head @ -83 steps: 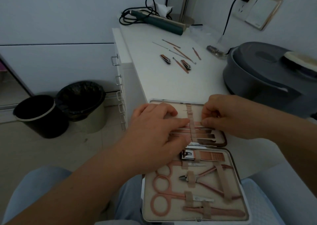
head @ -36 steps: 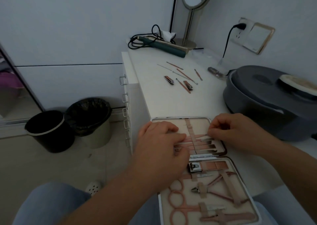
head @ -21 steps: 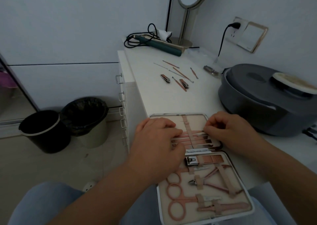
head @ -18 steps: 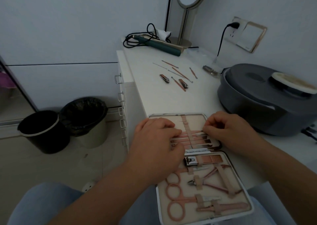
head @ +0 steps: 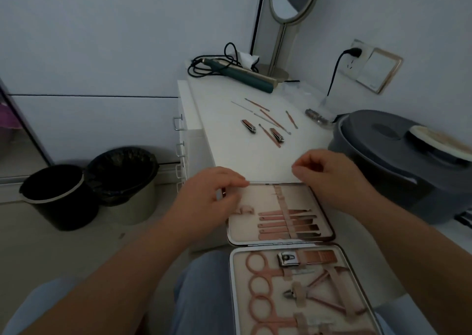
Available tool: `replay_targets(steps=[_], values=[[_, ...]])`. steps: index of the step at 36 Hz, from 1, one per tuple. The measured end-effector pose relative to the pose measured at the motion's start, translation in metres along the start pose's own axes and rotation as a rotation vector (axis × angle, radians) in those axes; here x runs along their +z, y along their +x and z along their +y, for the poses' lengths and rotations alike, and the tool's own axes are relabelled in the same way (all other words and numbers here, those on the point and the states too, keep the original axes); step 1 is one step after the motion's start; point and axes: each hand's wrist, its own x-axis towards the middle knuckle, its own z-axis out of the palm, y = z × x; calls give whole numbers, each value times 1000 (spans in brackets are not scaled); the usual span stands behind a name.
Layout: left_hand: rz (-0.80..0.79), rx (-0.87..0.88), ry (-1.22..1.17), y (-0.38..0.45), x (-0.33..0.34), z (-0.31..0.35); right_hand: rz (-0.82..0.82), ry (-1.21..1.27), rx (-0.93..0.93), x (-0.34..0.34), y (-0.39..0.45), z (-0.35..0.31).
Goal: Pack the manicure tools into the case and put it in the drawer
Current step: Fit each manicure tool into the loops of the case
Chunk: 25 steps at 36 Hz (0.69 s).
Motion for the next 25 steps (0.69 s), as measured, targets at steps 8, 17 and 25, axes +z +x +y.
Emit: replay_targets(steps=[8,17,25], values=[[129,22,-146,-6,10,-15,116,-162,124,26,100,-1],[164,43,-240,-7,14,-19,-37,-465,258,28,141,7],[181,69,-225,-7,14,-23,38,-483,364,25,157,12]])
